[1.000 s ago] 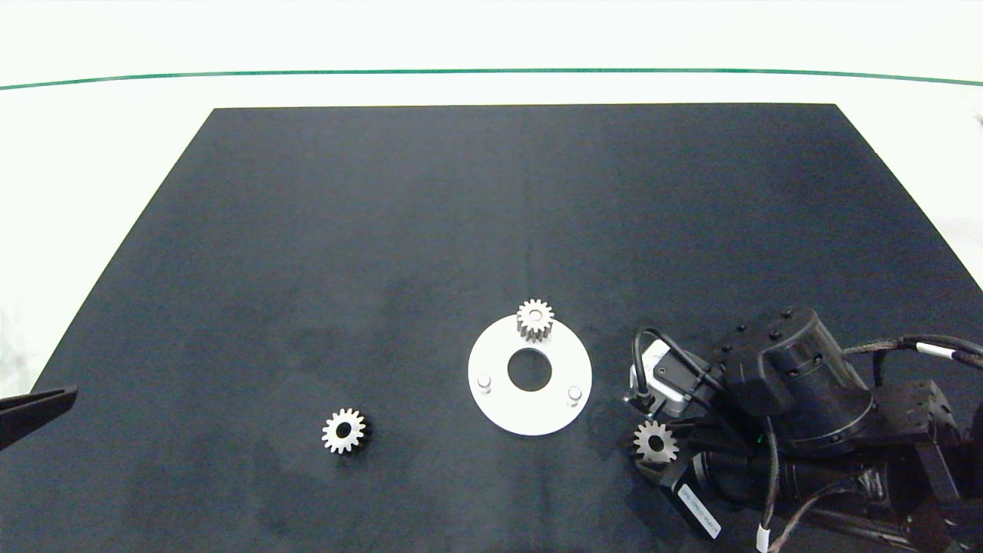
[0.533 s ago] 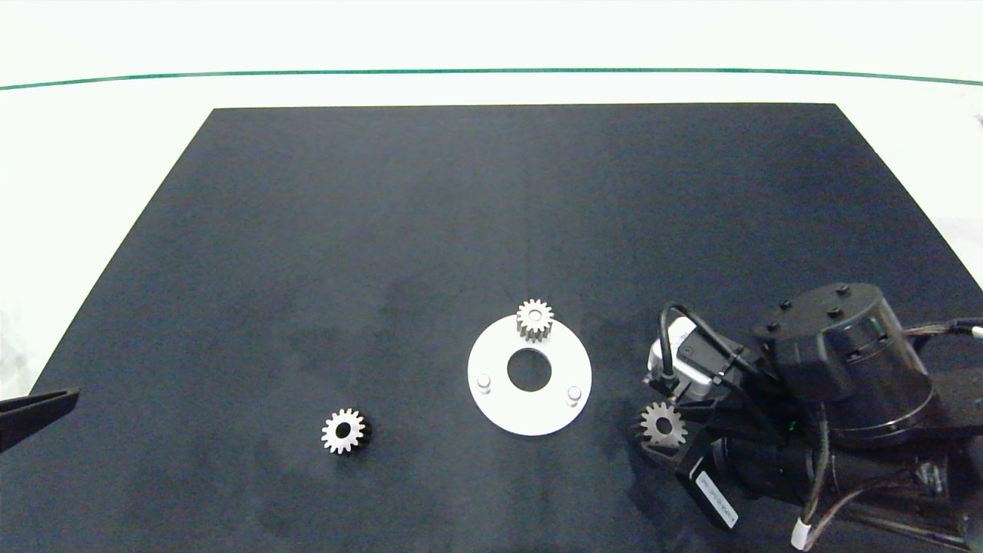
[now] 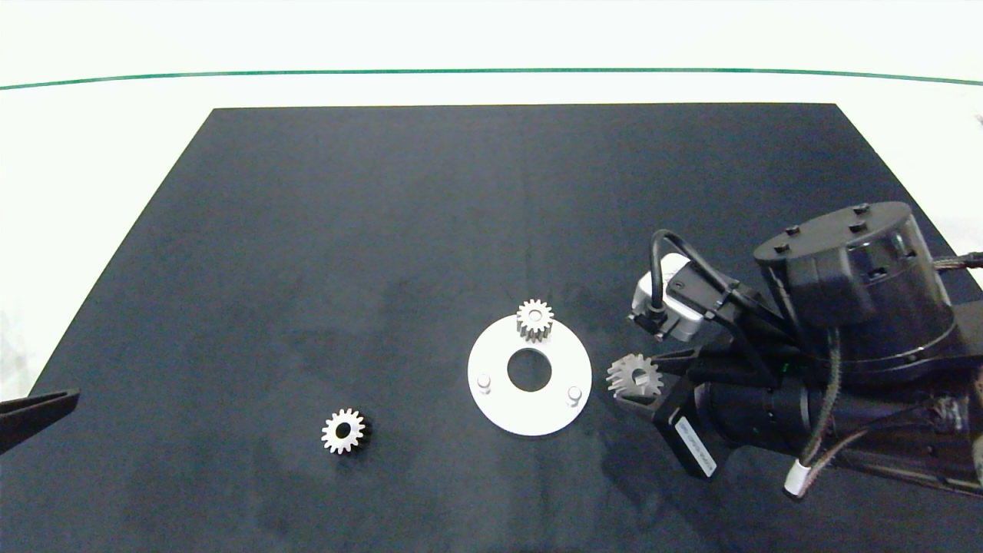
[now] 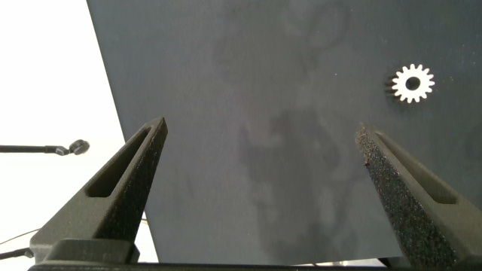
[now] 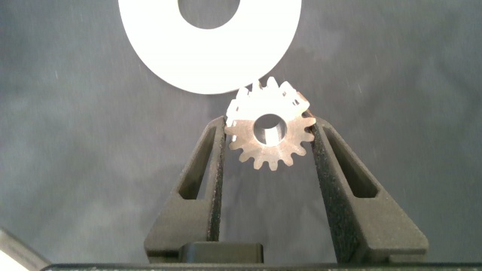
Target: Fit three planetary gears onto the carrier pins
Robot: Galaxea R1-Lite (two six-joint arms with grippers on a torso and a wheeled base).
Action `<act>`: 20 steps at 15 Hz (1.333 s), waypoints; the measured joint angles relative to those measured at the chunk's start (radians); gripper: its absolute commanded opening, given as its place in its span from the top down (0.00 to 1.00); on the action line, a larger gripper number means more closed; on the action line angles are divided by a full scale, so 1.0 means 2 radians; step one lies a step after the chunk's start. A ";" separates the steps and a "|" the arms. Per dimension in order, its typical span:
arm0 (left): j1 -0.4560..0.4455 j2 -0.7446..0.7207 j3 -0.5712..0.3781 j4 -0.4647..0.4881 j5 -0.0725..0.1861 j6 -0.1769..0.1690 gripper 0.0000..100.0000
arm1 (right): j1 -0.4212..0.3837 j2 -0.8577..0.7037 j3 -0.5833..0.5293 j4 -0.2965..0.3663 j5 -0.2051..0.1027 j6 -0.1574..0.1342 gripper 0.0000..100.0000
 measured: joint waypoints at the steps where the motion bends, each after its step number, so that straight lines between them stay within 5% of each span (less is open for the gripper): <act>1: 0.000 0.000 0.000 0.000 0.000 0.000 0.00 | 0.003 0.011 -0.009 0.000 0.000 0.000 0.96; 8: 0.001 0.000 0.000 -0.001 0.000 0.000 0.00 | 0.016 0.047 -0.044 0.034 0.000 0.003 0.96; 20: 0.000 0.000 0.000 -0.001 0.000 0.000 0.00 | 0.018 0.083 -0.068 0.031 0.001 0.014 0.96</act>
